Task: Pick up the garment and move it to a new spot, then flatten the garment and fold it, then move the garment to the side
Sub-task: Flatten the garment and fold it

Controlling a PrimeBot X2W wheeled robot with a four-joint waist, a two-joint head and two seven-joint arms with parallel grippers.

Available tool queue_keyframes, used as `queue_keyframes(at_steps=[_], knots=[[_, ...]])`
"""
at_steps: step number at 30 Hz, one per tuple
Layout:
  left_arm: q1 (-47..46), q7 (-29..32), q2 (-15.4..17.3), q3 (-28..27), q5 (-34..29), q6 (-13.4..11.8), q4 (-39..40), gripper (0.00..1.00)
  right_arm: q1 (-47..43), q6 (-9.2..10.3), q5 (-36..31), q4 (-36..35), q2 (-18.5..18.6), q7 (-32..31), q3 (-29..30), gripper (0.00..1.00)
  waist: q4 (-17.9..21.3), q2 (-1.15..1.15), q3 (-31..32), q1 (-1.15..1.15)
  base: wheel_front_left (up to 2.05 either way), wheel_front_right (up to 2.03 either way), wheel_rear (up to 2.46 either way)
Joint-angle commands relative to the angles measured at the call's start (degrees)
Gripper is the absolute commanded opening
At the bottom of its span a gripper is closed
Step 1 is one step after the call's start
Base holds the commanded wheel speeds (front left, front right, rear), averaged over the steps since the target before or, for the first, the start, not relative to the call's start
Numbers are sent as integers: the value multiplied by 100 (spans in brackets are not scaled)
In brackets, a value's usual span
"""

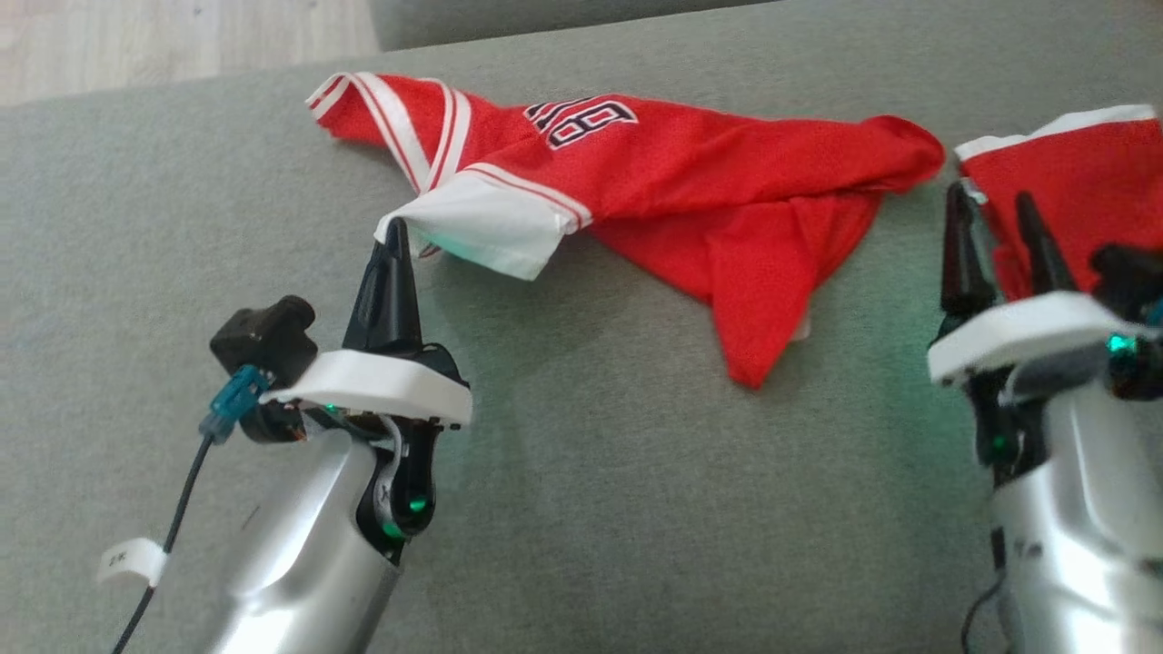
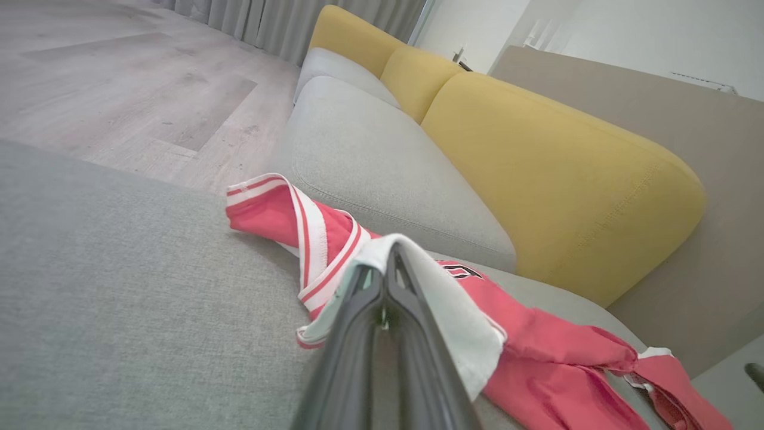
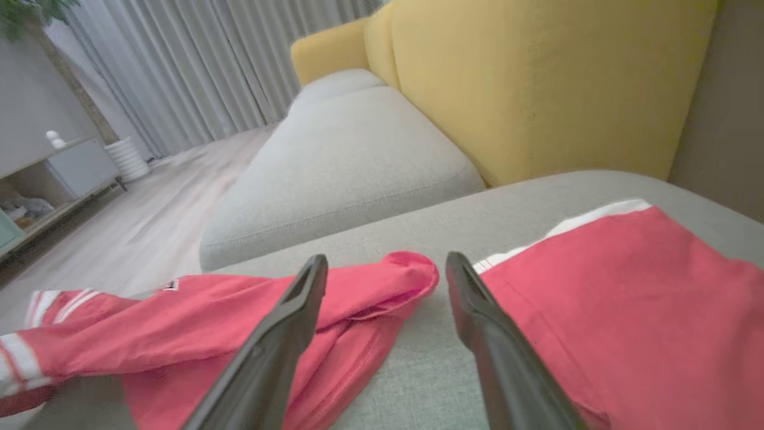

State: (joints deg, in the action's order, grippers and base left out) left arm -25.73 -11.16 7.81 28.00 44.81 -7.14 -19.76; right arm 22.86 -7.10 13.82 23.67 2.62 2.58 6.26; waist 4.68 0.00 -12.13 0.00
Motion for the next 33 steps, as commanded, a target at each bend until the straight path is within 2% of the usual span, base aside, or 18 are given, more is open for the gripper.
queue_keyframes(at_steps=[1, 8, 15, 24, 33], knots=[[-107, -5, 109, -158, -6, -45, 233, 0, 304, -39, -23, -2, 26, -77, -15, 100, -94, 0, -80, 0, 0, 0, 0], [-153, 33, 73, -62, -41, -55, 409, 0, 1418, -39, -191, 1511, 26, -145, 736, 100, -314, 0, -317, 0, 0, 0, 0], [-238, 40, 56, -12, -65, -53, 462, 0, 2092, -39, -907, 2601, 26, -23, 1381, 100, -504, 0, -528, 0, 0, 0, 0], [-279, 70, 81, 39, -86, -71, 486, 0, 2471, -39, -1719, 3256, 41, 250, 2146, 100, -570, 0, -641, 0, 0, 0, 0], [-364, 91, 109, 52, -92, -91, 511, 0, 2761, -39, -2107, 3698, 38, 439, 2284, 100, -549, 0, -701, 0, 0, 0, 0]])
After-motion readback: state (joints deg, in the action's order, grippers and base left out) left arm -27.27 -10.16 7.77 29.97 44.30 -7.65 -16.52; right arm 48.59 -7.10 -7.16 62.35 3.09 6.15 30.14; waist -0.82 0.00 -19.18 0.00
